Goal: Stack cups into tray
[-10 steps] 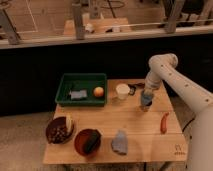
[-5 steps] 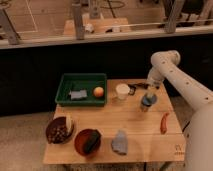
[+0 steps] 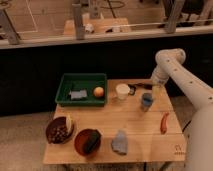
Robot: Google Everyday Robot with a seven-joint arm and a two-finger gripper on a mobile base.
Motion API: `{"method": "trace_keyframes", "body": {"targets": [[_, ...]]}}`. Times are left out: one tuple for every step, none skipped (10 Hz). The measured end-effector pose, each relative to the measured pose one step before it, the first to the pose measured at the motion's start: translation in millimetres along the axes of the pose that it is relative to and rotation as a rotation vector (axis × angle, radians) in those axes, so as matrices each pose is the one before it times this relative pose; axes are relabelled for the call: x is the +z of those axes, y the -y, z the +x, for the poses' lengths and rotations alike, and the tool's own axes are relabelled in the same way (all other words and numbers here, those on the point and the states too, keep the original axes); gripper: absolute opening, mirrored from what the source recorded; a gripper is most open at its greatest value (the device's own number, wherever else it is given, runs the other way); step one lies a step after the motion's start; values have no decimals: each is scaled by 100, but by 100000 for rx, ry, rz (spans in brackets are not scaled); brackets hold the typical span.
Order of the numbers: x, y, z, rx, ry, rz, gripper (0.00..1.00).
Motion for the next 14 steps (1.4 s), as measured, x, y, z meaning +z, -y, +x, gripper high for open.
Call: {"method": "trace_keyframes", "body": {"targets": [[-131,-65,183,-30,117,-416,80],[-39,-174,177,-74,-7,-568,80],[238,-178,-33,-12,44,-757,80],[161,-39,-47,21,13,-378,80],[289,40,-132,567,94,-958,80],[71,212,-283,348,-242,-734,80],[101,145,-315,-197,28,-251,80],[161,39,-433,-504,-202,-615,80],[206,-29,-310,-347,-348,-515,80],[160,-53,-151,-166,-95,-283,80],[393,-141,-210,-395,-280,-439,80],[458,-98,-116,-323,-329,-352,80],[422,-94,-135,-299,-80,-393,80],[1161,-276,-136,-599,-246,-927,80]]}}
